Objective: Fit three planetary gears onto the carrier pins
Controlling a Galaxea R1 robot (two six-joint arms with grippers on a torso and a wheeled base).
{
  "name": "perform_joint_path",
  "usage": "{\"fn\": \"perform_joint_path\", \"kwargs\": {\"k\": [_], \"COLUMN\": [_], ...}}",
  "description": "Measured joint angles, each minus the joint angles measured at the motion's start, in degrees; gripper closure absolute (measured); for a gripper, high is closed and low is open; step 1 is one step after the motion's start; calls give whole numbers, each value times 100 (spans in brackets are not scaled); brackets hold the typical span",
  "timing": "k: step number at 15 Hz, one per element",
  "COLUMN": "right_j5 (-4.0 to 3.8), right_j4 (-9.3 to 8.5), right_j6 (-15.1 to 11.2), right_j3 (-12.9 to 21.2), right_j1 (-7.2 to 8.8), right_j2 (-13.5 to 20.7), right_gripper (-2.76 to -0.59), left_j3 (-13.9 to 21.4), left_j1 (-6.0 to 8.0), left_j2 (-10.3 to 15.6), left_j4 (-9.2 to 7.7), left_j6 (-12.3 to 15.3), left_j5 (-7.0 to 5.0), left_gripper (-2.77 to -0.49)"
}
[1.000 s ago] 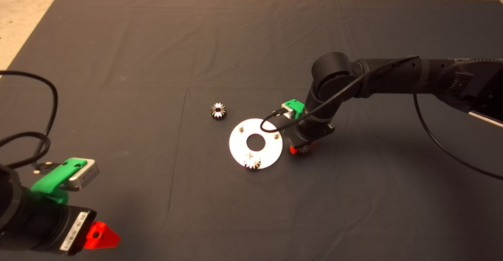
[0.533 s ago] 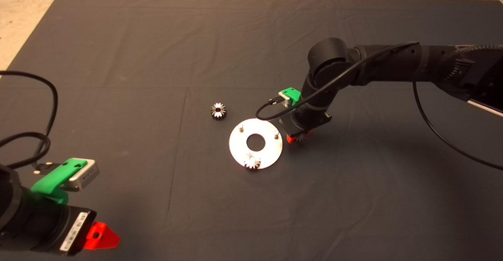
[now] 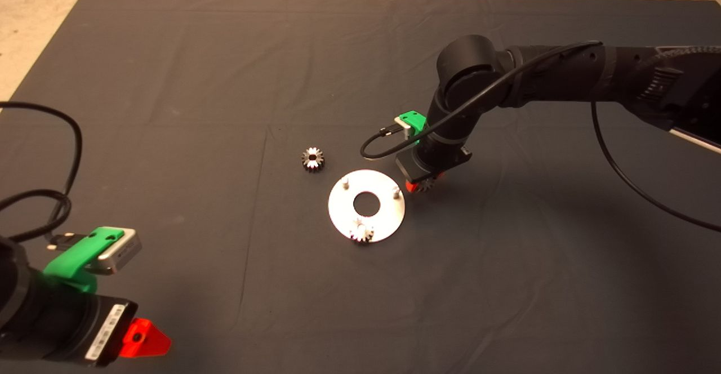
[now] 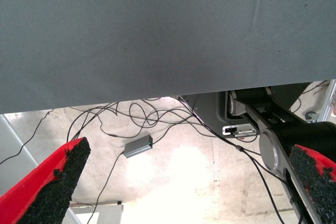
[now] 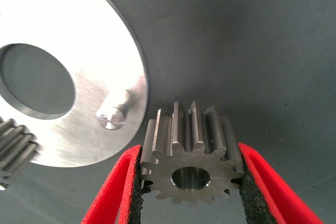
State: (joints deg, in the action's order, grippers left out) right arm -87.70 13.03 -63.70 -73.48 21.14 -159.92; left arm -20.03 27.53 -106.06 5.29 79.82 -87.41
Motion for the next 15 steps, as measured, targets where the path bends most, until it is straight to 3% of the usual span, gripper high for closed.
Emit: {"fn": "perform_joint_path", "kwargs": {"k": [15], "right_j5": [3], "right_j4": [-107], "right_j6": [6], "right_j3": [-311], "right_j1": [168], "right_j2": [-401], "right_gripper": [-107], "left_j3": [0], "left_j1": [0], "left_j2": [0], "left_j4": [-6], "left_j6": [0], "left_j5": [0], "left_gripper": [-277]}}
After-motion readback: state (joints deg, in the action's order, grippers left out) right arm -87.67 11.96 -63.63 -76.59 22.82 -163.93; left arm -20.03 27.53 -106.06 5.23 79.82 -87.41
